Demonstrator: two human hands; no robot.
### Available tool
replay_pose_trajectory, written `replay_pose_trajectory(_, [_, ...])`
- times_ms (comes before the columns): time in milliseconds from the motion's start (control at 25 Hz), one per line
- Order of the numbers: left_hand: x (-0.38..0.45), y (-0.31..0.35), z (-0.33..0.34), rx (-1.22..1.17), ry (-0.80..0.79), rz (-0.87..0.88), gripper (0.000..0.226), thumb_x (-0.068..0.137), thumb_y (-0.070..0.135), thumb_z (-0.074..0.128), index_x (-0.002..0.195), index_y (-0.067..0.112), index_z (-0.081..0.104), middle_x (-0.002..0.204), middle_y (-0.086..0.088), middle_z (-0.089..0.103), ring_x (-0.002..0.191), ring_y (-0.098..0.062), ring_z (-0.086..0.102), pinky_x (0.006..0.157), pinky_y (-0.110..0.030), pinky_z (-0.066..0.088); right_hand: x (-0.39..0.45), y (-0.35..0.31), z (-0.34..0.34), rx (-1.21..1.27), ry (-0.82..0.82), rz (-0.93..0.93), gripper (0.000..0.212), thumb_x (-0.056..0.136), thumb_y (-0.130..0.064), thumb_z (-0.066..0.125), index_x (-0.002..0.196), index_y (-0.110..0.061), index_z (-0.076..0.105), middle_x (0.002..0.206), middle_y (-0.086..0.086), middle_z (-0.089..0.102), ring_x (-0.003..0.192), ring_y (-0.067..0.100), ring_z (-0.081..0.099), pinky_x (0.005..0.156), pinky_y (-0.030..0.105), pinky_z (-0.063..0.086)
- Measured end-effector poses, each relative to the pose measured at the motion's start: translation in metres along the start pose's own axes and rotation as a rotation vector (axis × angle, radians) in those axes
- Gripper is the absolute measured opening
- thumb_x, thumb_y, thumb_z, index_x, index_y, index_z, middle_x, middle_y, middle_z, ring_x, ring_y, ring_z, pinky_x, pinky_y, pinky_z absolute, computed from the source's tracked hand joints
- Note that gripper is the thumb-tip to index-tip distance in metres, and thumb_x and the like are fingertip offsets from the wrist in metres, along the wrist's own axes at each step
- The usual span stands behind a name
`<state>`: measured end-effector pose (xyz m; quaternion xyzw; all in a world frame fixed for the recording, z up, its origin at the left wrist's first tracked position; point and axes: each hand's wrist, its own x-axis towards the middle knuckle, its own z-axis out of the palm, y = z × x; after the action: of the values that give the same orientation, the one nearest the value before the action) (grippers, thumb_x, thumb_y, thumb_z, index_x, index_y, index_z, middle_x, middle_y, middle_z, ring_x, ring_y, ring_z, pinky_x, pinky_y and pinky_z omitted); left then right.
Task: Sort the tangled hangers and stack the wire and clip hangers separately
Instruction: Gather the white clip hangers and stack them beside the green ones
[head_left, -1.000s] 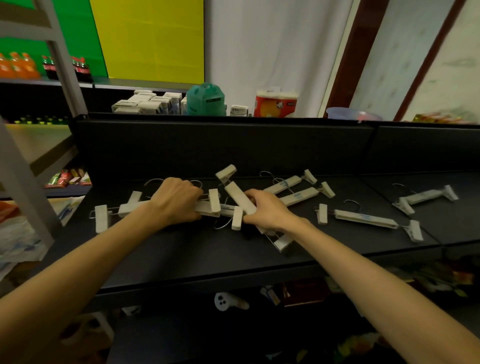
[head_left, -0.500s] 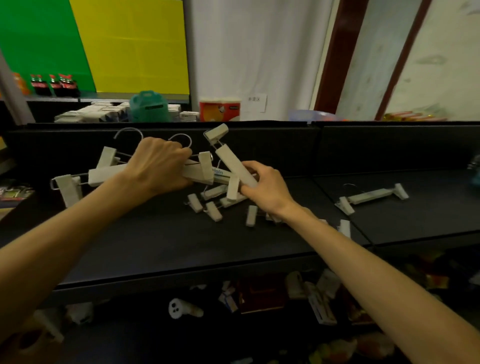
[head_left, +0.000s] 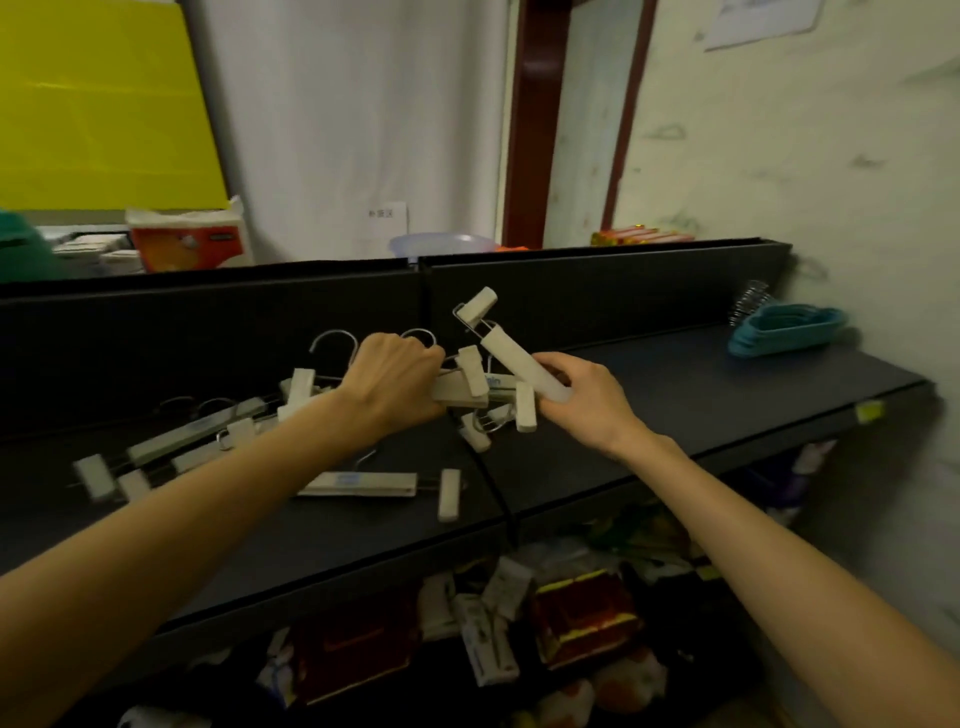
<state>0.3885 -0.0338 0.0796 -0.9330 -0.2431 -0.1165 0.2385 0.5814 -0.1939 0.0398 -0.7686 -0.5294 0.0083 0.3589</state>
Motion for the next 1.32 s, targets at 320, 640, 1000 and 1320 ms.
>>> replay_pose_trajectory(320, [0.138, 0.092, 0.045, -0.100, -0.035, 0.087, 0.045, 0.085, 0.063, 0.065, 0.100, 0.022, 0.057, 0.076, 0.005, 0.052, 0.058, -0.007, 0.043, 0.059, -0.025, 0.037, 0.057, 0.134, -0.049, -0.027, -0.020, 0.127, 0.054, 0.085, -0.025, 0.076, 0.136, -0.029, 0.057, 0.123, -0.008, 0.065, 0.111, 0.008, 0.061, 0.095, 0.041, 0.055])
replay_pose_trajectory(640, [0.198, 0.106, 0.095, -0.185, -0.209, -0.025, 0.049, 0.083, 0.071, 0.061, 0.098, 0.025, 0.058, 0.076, 0.009, 0.052, 0.061, -0.006, 0.049, 0.059, -0.024, 0.042, 0.132, 0.204, -0.055, 0.107, -0.243, 0.174, 0.052, 0.082, -0.025, 0.082, 0.128, -0.024, 0.059, 0.126, -0.004, 0.066, 0.116, 0.010, 0.062, 0.080, 0.017, 0.049])
replay_pose_trajectory(1000, [0.209, 0.113, 0.085, -0.128, -0.207, -0.212, 0.047, 0.081, 0.067, 0.065, 0.103, 0.026, 0.058, 0.085, 0.008, 0.059, 0.066, -0.007, 0.053, 0.061, -0.024, 0.042, 0.171, 0.216, -0.047, -0.259, -0.050, -0.154, 0.039, 0.081, -0.035, 0.079, 0.117, -0.023, 0.065, 0.111, -0.004, 0.064, 0.104, 0.015, 0.059, 0.086, 0.033, 0.052])
replay_pose_trajectory(1320, [0.151, 0.114, 0.032, -0.040, -0.106, -0.234, 0.050, 0.085, 0.069, 0.058, 0.109, 0.025, 0.061, 0.091, 0.007, 0.067, 0.067, -0.009, 0.058, 0.056, -0.023, 0.039, 0.171, 0.227, -0.066, 0.355, -0.350, 0.121, 0.047, 0.086, -0.033, 0.076, 0.127, -0.016, 0.061, 0.114, -0.003, 0.063, 0.094, 0.005, 0.061, 0.071, 0.020, 0.049])
